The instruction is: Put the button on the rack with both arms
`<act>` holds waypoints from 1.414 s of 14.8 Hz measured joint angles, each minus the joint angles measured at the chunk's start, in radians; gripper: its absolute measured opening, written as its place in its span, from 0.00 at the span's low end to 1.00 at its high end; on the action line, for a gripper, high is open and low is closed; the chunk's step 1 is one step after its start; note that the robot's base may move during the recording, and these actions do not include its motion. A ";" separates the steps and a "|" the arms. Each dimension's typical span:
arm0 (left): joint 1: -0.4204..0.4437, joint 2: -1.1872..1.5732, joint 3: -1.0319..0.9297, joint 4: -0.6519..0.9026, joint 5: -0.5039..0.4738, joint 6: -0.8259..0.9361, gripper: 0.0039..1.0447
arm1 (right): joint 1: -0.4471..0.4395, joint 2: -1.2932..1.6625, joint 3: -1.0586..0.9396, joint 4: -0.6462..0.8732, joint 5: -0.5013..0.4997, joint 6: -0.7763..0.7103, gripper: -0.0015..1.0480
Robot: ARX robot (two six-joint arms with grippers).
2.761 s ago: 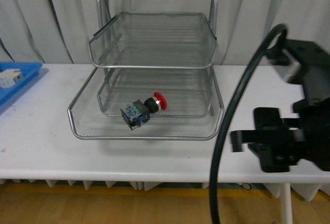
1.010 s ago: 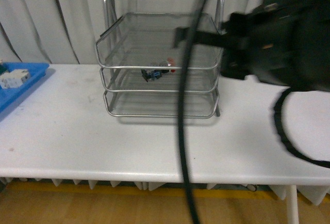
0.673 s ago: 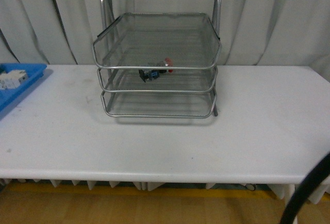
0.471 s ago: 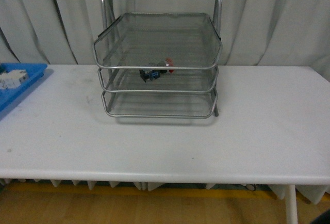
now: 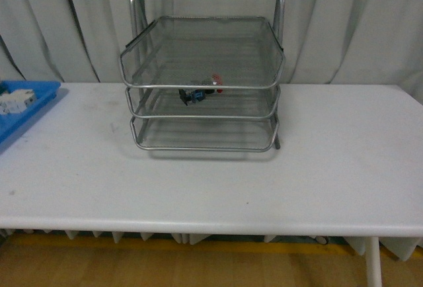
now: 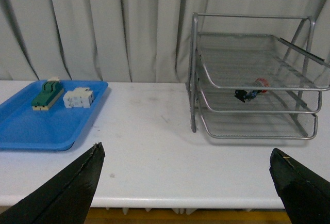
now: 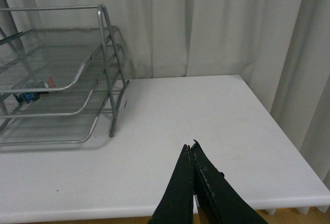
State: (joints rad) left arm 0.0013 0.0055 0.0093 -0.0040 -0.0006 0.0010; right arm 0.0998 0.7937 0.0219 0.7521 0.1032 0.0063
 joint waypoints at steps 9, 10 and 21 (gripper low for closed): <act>0.000 0.000 0.000 0.000 0.000 0.000 0.94 | -0.104 -0.408 -0.011 -0.367 -0.100 0.000 0.02; 0.000 0.000 0.000 0.000 0.000 0.000 0.94 | -0.104 -0.439 -0.011 -0.397 -0.100 0.000 0.02; 0.000 0.000 0.000 -0.001 0.000 0.000 0.94 | -0.104 -0.792 -0.008 -0.738 -0.103 0.000 0.02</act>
State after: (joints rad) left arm 0.0013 0.0055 0.0093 -0.0048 -0.0002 0.0010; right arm -0.0040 0.0013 0.0135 0.0143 -0.0002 0.0059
